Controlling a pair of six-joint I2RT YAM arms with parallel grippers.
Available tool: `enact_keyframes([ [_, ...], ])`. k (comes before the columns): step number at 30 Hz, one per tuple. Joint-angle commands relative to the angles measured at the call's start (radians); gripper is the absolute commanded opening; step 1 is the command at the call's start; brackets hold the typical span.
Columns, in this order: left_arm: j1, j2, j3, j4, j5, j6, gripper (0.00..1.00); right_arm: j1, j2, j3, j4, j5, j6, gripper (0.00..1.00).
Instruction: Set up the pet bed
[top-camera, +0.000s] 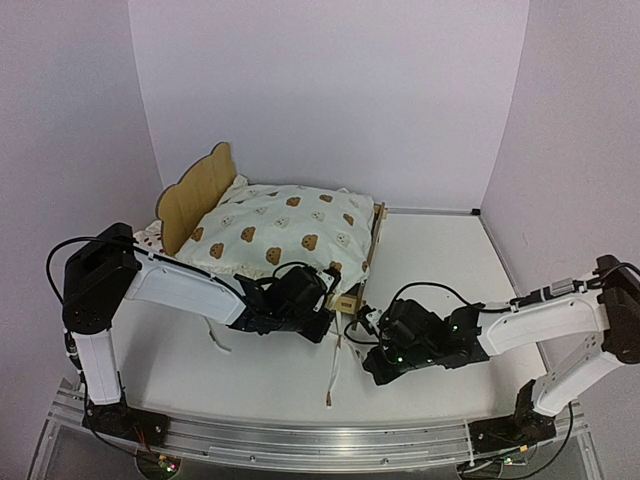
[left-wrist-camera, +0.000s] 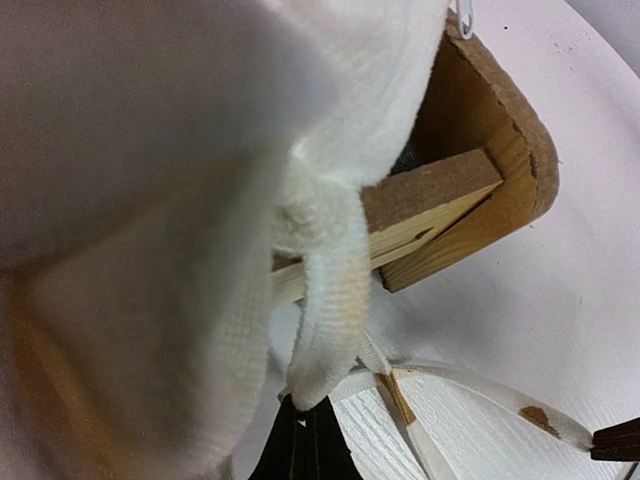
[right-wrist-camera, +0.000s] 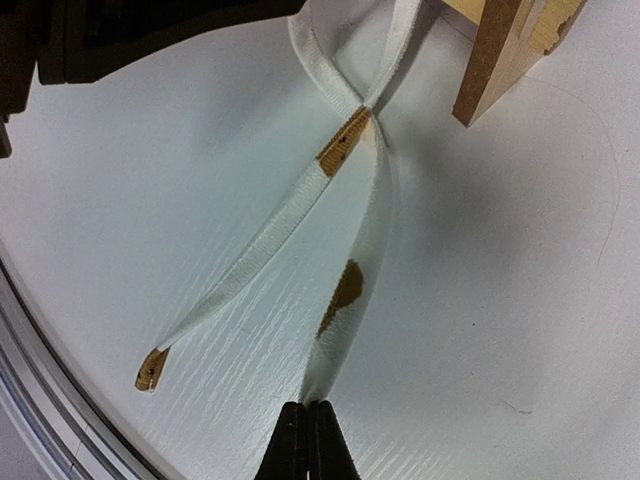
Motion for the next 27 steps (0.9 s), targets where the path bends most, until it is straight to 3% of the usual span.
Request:
enact_keyframes([
  [1,0.0,-0.043,0.006,0.05,0.032,0.019,0.0,-0.015,-0.01,0.076,-0.001,0.061,-0.056,0.0],
  [12,0.001,-0.117,-0.035,0.037,0.082,-0.024,0.0,-0.069,0.111,0.217,0.049,0.054,-0.149,0.0],
  [27,0.002,-0.142,-0.05,0.033,0.112,-0.071,0.0,-0.128,0.294,0.221,0.352,0.002,-0.325,0.0],
])
